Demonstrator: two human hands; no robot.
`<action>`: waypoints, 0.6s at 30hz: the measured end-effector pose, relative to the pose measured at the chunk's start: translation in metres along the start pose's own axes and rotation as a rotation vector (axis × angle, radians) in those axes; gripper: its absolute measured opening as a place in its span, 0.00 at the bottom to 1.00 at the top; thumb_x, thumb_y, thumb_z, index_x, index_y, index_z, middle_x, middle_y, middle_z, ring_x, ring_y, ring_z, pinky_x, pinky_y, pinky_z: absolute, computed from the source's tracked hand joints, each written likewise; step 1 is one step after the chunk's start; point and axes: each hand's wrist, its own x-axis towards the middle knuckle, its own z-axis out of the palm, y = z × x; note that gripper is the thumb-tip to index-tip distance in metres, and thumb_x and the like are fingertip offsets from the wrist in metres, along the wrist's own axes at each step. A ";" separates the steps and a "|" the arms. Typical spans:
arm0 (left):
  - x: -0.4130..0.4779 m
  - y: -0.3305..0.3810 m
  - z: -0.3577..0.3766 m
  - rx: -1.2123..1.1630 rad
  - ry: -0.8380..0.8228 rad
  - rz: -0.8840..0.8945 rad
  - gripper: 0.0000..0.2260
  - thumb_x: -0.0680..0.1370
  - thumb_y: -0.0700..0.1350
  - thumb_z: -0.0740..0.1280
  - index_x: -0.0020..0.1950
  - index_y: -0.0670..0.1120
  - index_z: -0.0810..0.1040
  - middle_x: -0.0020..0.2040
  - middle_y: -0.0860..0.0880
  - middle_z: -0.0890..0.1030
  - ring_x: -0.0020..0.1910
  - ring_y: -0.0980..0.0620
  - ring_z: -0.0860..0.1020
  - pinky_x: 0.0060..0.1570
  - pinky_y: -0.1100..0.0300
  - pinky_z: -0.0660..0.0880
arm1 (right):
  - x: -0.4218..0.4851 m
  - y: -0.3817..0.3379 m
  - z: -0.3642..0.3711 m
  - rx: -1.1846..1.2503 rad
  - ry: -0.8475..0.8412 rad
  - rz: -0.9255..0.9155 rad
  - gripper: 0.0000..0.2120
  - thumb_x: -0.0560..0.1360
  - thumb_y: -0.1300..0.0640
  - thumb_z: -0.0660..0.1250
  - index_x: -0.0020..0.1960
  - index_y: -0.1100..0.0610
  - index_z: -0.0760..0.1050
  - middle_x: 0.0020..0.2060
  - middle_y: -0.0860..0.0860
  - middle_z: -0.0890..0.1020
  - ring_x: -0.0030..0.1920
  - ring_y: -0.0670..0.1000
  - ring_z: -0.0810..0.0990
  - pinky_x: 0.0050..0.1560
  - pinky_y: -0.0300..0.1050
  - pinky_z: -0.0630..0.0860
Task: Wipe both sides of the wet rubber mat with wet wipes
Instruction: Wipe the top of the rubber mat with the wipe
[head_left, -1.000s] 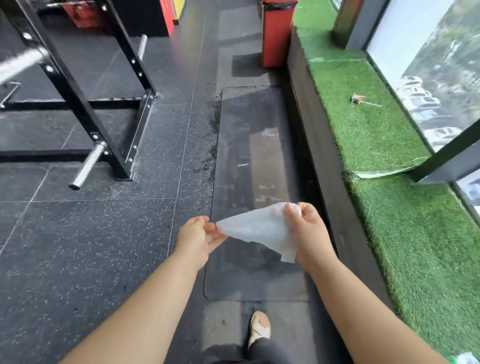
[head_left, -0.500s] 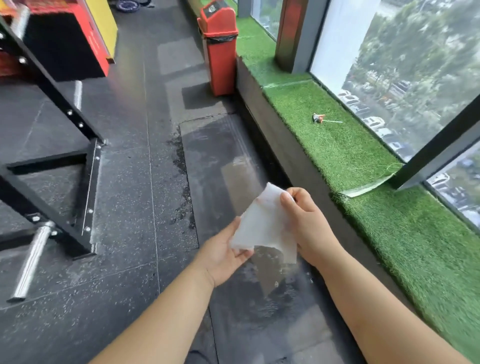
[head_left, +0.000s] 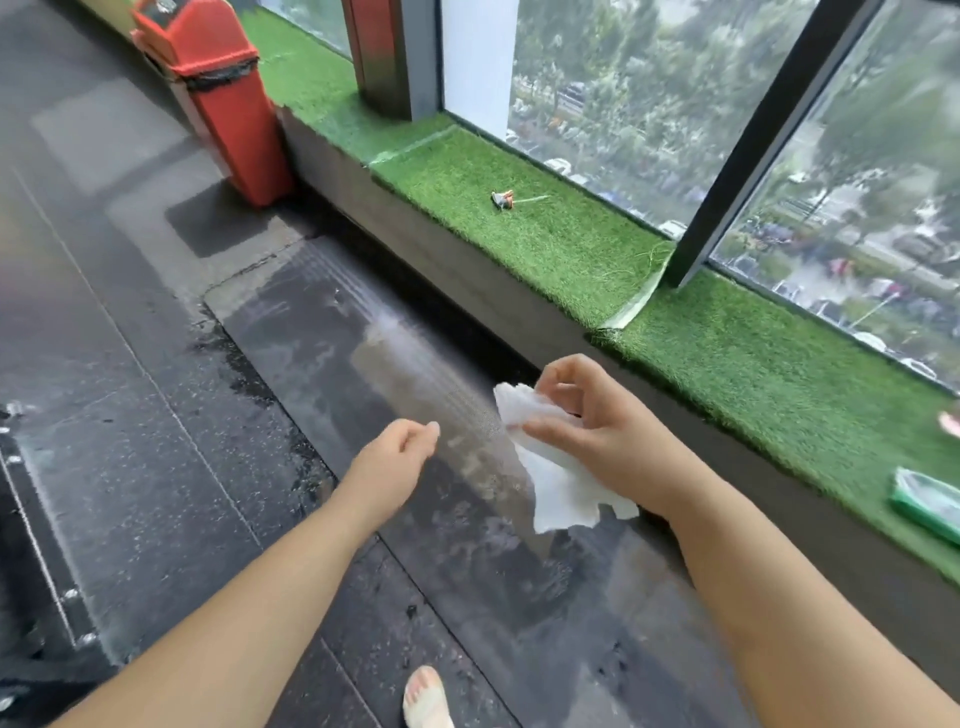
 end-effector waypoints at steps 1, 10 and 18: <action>-0.003 0.012 0.005 -0.093 -0.099 0.082 0.17 0.75 0.67 0.57 0.54 0.59 0.75 0.55 0.59 0.78 0.57 0.59 0.75 0.56 0.58 0.69 | -0.005 -0.004 -0.002 -0.014 -0.054 0.009 0.11 0.71 0.52 0.71 0.45 0.42 0.70 0.45 0.46 0.82 0.42 0.47 0.81 0.43 0.38 0.76; -0.035 0.072 0.042 -0.517 -0.558 0.246 0.16 0.66 0.57 0.76 0.44 0.46 0.83 0.46 0.44 0.84 0.44 0.46 0.82 0.41 0.57 0.79 | -0.067 0.042 -0.036 1.284 0.124 0.109 0.31 0.70 0.38 0.65 0.67 0.53 0.69 0.58 0.57 0.79 0.56 0.58 0.80 0.53 0.55 0.77; 0.000 0.047 0.035 -0.134 -0.398 0.227 0.12 0.76 0.54 0.67 0.42 0.48 0.83 0.40 0.50 0.84 0.41 0.53 0.81 0.40 0.64 0.76 | -0.061 0.083 0.031 0.901 0.433 0.359 0.29 0.74 0.56 0.68 0.71 0.58 0.63 0.57 0.61 0.79 0.52 0.57 0.81 0.45 0.48 0.79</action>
